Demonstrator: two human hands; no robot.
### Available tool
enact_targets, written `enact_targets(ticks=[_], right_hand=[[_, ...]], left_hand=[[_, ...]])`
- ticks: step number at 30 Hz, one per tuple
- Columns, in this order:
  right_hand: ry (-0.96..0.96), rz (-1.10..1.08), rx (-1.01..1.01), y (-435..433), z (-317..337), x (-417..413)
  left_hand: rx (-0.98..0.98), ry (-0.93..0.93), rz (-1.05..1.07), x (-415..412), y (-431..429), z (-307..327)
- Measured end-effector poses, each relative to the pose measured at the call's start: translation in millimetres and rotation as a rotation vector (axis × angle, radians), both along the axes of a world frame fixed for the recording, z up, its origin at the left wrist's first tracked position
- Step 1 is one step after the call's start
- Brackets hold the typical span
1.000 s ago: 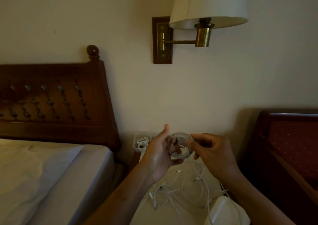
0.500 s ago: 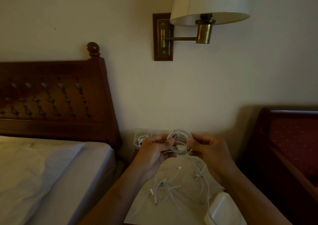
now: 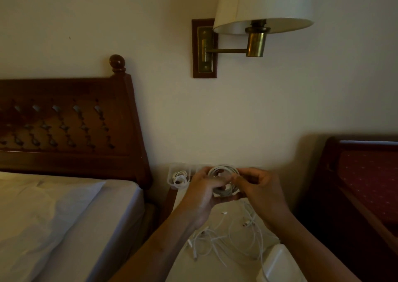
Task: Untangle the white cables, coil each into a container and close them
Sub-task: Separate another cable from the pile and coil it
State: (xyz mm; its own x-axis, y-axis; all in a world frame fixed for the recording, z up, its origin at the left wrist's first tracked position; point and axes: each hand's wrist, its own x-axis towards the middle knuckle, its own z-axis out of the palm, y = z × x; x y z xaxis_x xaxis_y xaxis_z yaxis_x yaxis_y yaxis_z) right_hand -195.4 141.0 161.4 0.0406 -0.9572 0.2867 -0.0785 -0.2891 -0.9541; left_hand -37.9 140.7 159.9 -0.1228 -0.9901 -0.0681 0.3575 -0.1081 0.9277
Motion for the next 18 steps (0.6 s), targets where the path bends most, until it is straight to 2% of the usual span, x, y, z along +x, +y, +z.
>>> enact_targets(ticks=[3, 5, 8, 13, 15, 18], right_hand=[[0.008, -0.034, -0.012, -2, -1, 1], [0.003, -0.053, -0.024, -2, -2, 2], [-0.033, -0.082, -0.057, -1, 0, 5], [-0.054, -0.165, -0.071, -7, 5, -1], [-0.027, -0.162, -0.066, -8, 6, -2], [-0.002, -0.086, -0.030, -9, 9, -5]], left_hand=[[-0.080, -0.286, 0.248, -11, -2, -1], [-0.249, -0.471, 0.331, -13, -2, -3], [-0.465, -0.564, 0.433, -17, -1, 0], [-0.617, -0.893, 0.623, -10, -4, 8], [-0.692, -0.970, 0.673, -9, -2, 7], [-0.756, -0.929, 0.741, -9, 1, 8]])
